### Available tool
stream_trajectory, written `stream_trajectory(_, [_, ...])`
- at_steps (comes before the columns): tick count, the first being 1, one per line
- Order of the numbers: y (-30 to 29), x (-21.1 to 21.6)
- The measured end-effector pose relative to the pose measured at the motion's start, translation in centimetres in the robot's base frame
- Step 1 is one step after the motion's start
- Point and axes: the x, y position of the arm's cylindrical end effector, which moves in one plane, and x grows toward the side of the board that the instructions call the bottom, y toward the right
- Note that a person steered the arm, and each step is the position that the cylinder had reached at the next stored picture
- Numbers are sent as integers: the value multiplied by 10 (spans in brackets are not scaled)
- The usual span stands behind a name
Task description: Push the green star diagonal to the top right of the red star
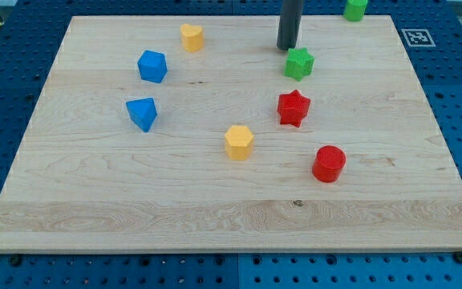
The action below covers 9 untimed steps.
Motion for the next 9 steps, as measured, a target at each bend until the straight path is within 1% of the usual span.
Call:
stream_trajectory(1, [-14,1])
stream_trajectory(2, [-14,5])
stream_trajectory(3, [-14,22])
stream_trajectory(5, [-13,30])
stream_trajectory(6, [12,45])
stream_trajectory(7, [16,47])
stream_trajectory(8, [22,81])
stream_trajectory(9, [22,91])
